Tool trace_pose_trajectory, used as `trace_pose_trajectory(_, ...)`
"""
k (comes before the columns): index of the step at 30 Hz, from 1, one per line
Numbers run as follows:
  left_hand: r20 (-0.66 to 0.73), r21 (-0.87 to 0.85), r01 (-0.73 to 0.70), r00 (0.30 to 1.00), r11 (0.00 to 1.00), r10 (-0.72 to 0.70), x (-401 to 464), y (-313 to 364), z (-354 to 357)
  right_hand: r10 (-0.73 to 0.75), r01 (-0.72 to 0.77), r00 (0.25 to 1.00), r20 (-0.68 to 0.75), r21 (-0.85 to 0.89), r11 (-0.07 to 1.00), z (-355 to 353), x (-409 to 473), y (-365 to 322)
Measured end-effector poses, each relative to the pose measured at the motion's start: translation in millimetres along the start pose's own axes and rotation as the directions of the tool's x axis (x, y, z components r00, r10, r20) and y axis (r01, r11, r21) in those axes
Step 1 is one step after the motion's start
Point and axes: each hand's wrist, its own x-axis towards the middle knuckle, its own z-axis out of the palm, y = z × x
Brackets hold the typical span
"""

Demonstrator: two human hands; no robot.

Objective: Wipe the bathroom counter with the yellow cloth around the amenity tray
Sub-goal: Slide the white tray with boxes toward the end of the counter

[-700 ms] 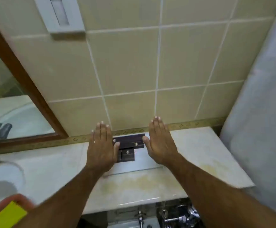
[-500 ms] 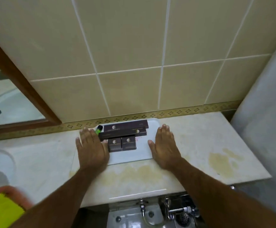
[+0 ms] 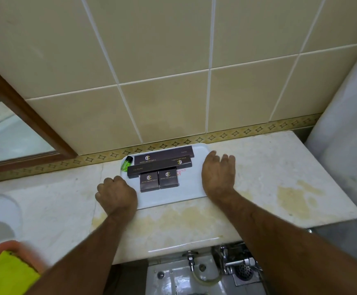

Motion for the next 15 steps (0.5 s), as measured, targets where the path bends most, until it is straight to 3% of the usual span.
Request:
trace_pose_trajectory(2,-0.003,0.066,-0.05,0.999,0.997,0.05,7,-3,2,-0.024,0.024,1.0,-0.002,-0.09,0.996,-7,5,-1)
trace_pose_trajectory(8,0.022,-0.073,-0.056,0.998,0.996,0.057,15,-8,-10,0.086,-0.127,0.986,0.141,0.314,0.941,-32,21,10)
trace_pose_trajectory(15,-0.108,-0.051,-0.338,0.937,0.94,0.331,0,44,-52,0.32,-0.358,0.932,0.169,0.556,0.75,-63,-28,99)
